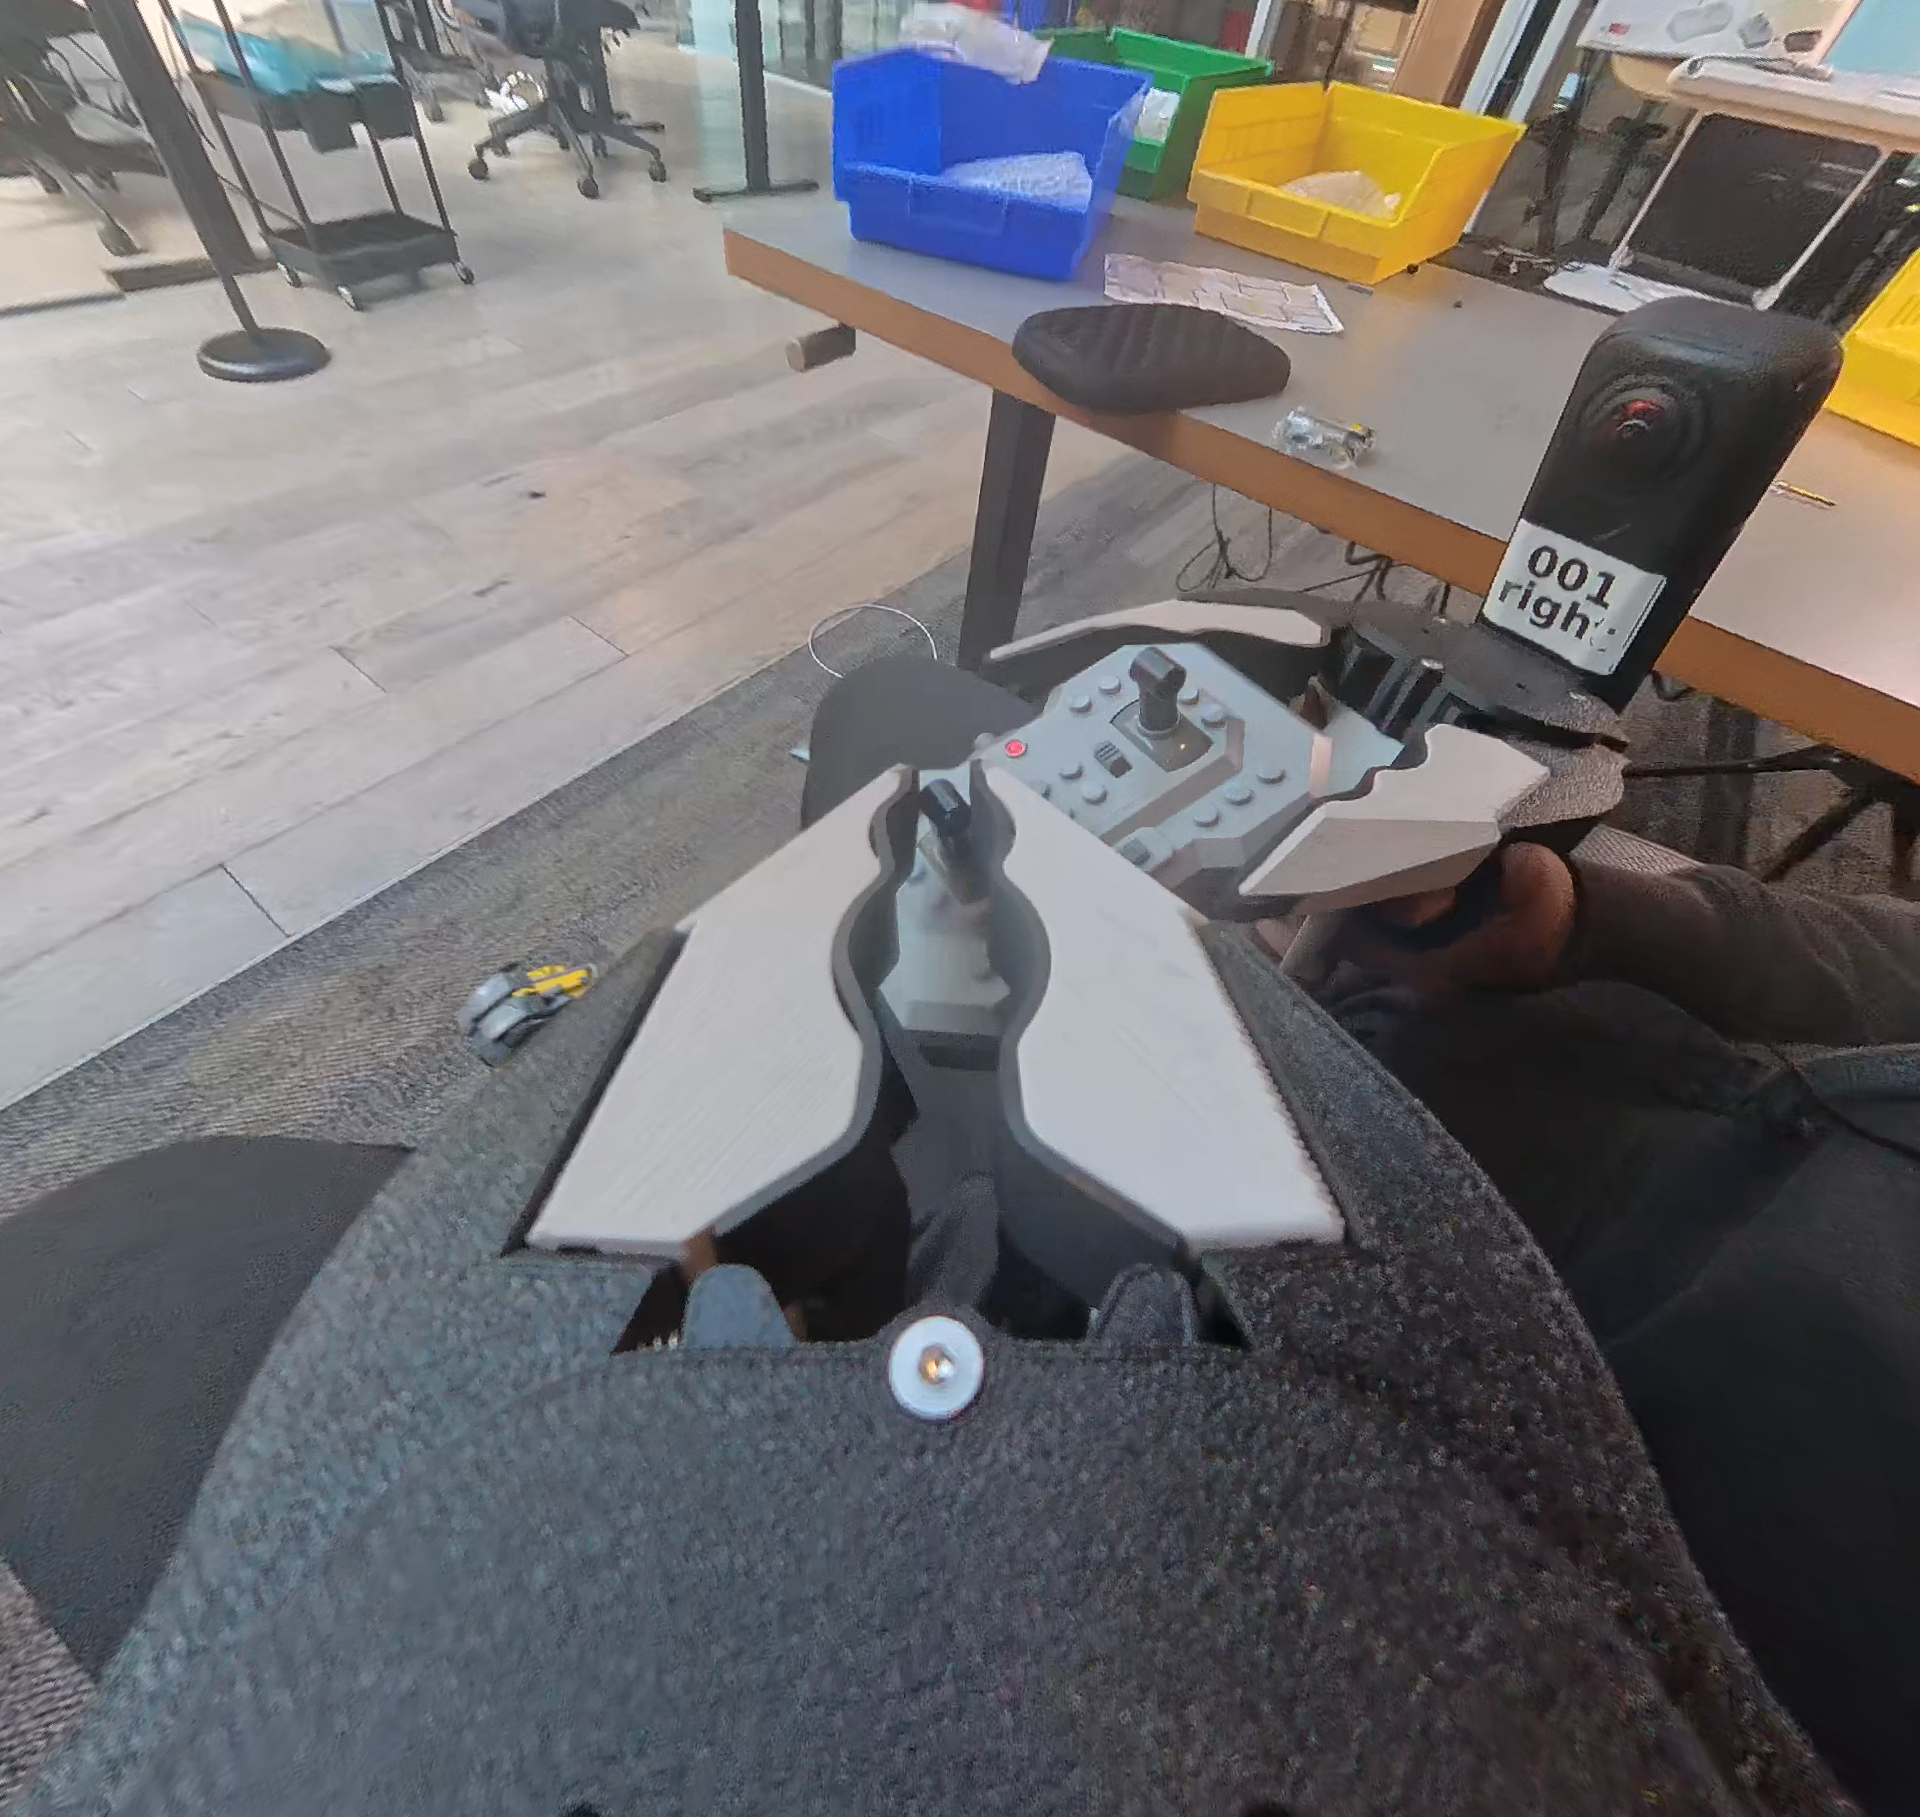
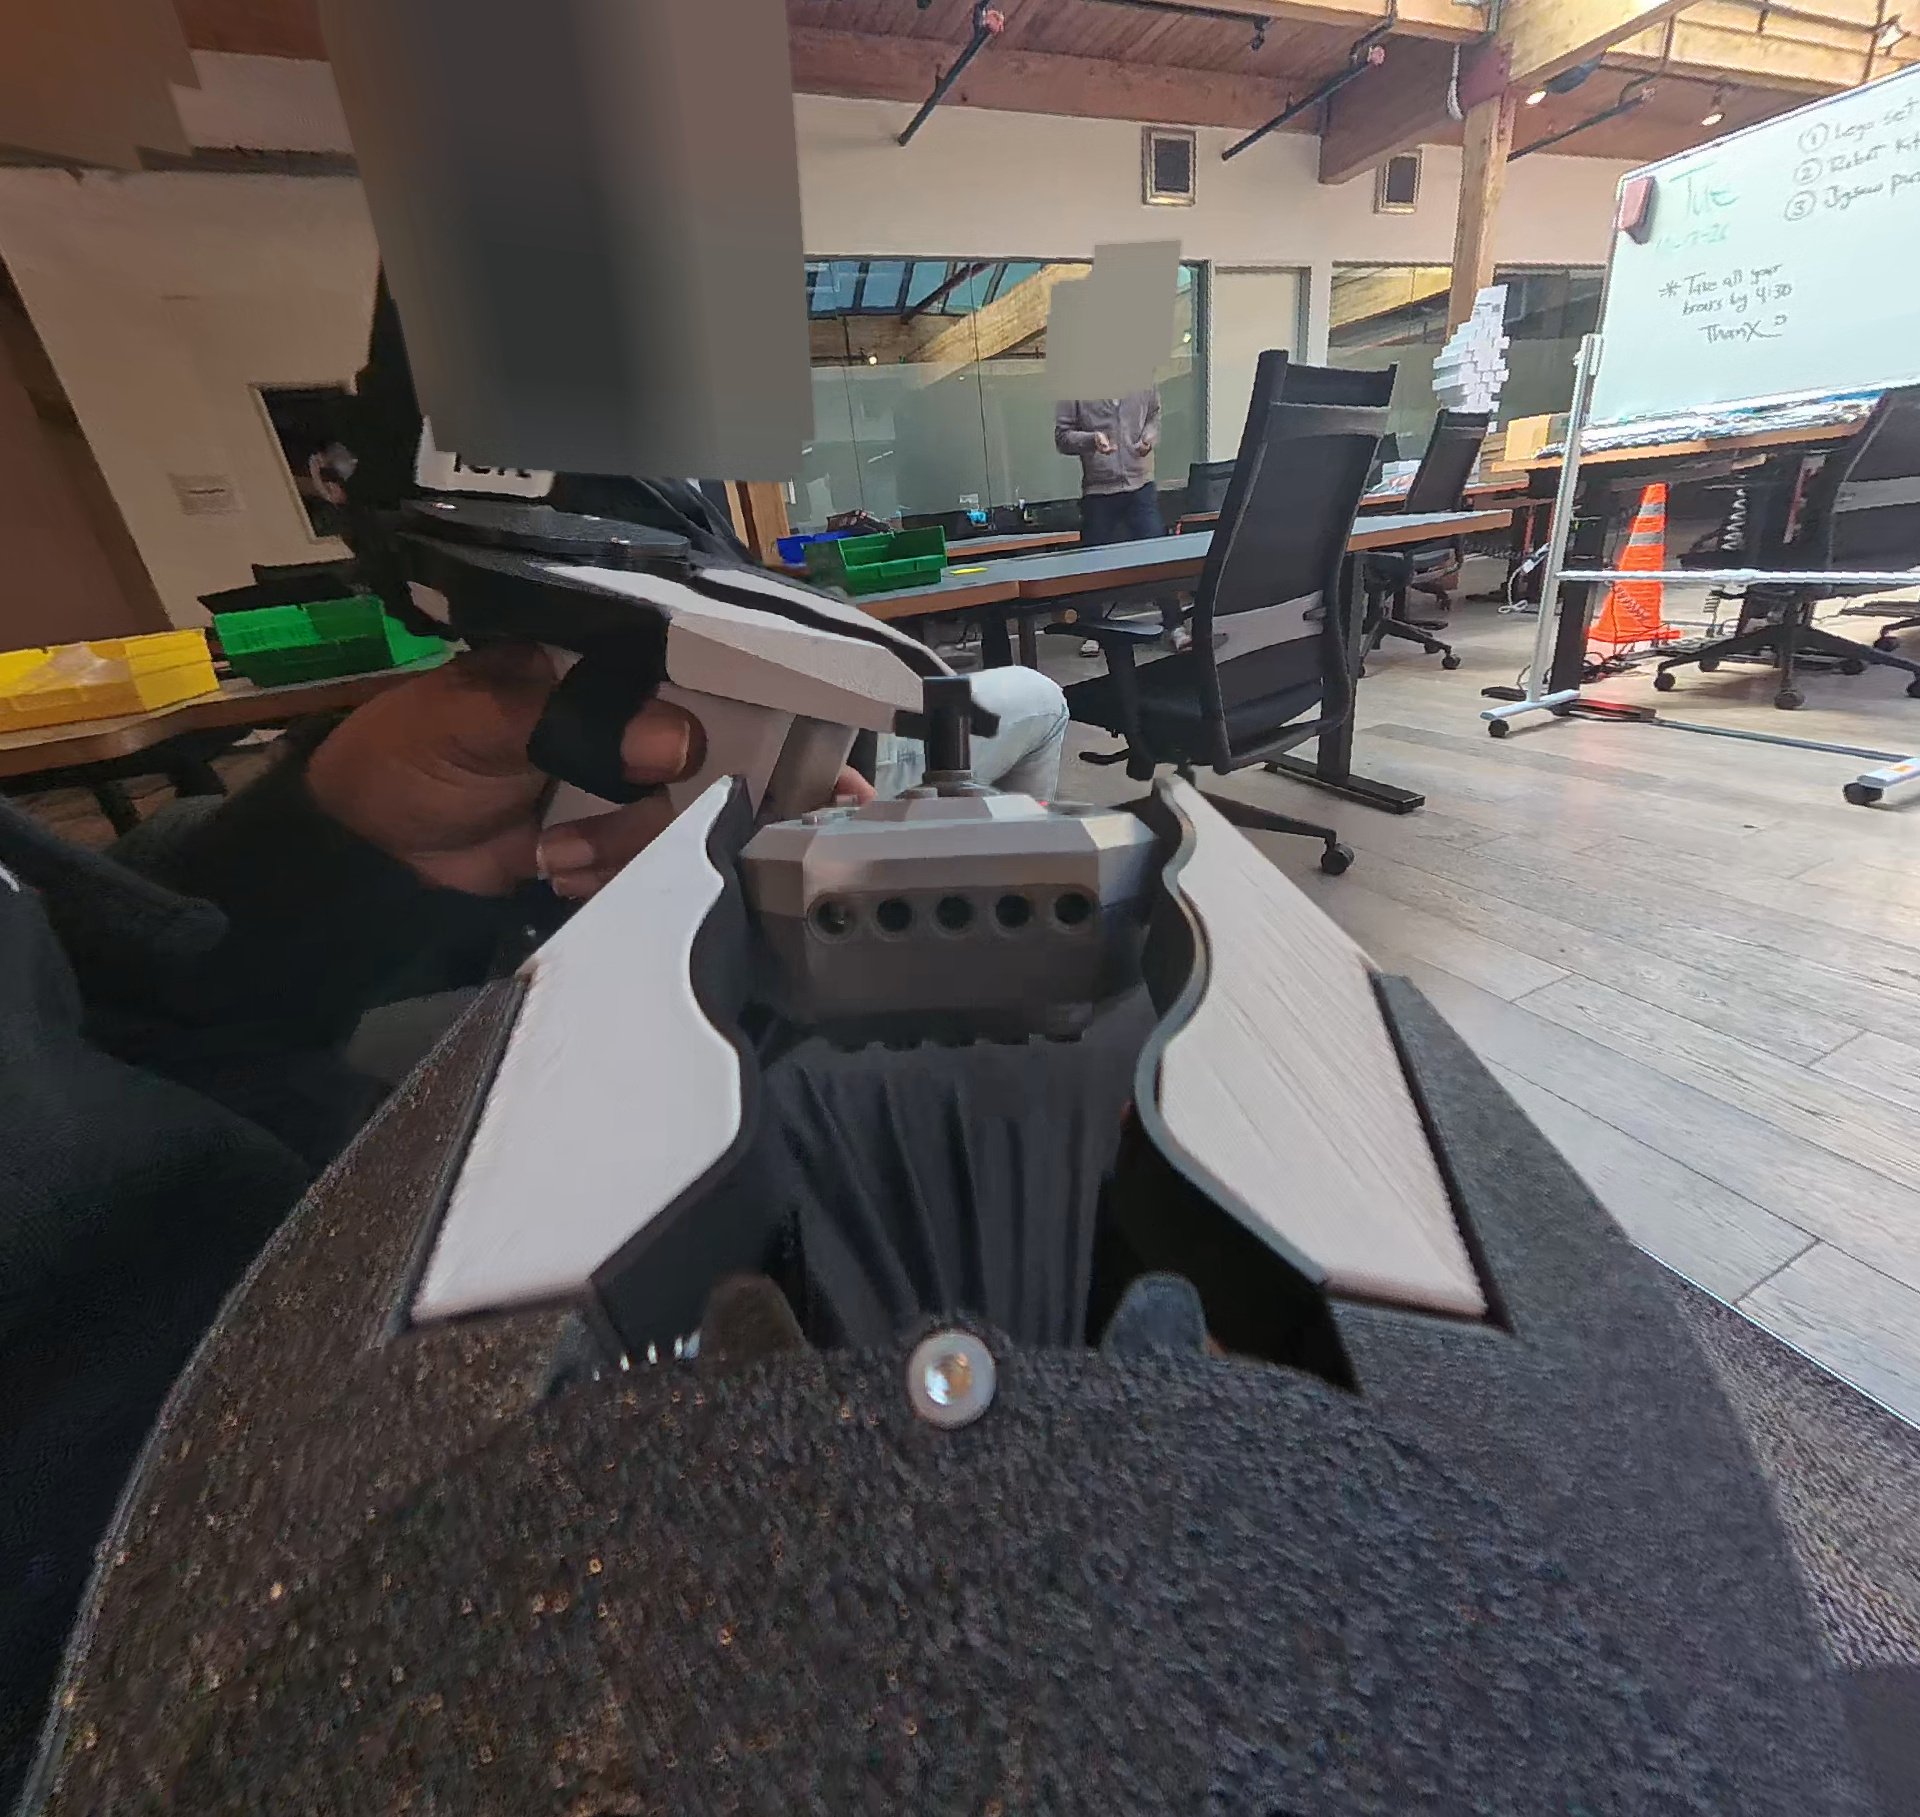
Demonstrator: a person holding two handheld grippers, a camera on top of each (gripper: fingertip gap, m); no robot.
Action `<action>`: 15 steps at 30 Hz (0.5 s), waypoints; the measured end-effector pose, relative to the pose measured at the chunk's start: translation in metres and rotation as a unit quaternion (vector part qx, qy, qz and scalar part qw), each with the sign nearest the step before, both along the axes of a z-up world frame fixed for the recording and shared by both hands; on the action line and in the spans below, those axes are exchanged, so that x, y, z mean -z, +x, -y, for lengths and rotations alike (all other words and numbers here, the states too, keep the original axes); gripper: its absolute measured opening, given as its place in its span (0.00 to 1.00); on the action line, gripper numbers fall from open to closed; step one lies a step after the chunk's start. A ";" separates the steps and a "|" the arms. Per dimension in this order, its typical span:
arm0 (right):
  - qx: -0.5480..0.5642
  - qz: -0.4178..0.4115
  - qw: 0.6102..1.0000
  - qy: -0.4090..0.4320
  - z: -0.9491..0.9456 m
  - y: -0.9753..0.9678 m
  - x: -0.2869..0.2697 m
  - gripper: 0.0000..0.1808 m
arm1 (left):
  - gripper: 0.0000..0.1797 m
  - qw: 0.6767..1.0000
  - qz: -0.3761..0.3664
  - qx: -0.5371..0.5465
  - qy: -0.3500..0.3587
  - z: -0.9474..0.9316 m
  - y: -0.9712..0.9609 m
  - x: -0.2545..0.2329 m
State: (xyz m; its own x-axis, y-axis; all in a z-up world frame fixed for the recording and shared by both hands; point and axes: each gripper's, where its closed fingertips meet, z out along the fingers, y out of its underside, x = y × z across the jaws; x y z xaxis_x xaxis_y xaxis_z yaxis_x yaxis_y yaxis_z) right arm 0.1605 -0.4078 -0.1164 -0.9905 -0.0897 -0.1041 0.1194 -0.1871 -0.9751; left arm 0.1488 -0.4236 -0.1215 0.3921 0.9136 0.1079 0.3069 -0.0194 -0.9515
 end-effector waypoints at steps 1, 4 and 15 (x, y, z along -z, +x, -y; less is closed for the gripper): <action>-0.007 -0.002 1.000 0.008 0.001 0.001 0.005 0.41 | 0.05 1.000 0.013 0.009 0.011 0.001 0.000 0.009; -0.013 0.007 0.999 0.037 0.005 0.000 0.023 0.41 | 0.07 0.998 0.042 0.028 0.049 0.006 0.000 0.031; -0.003 0.074 0.995 0.060 0.029 -0.030 0.049 0.42 | 0.09 0.986 0.075 0.047 0.141 0.028 -0.020 0.068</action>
State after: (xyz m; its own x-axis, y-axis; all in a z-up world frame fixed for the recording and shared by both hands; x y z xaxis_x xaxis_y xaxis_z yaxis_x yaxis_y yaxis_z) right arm 0.1305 -0.4368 -0.1649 -0.9629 -0.0732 -0.2599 0.2649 -0.0695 -0.9618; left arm 0.1287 -0.4517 -0.1893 0.4340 0.7994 0.4155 0.4534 0.2047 -0.8675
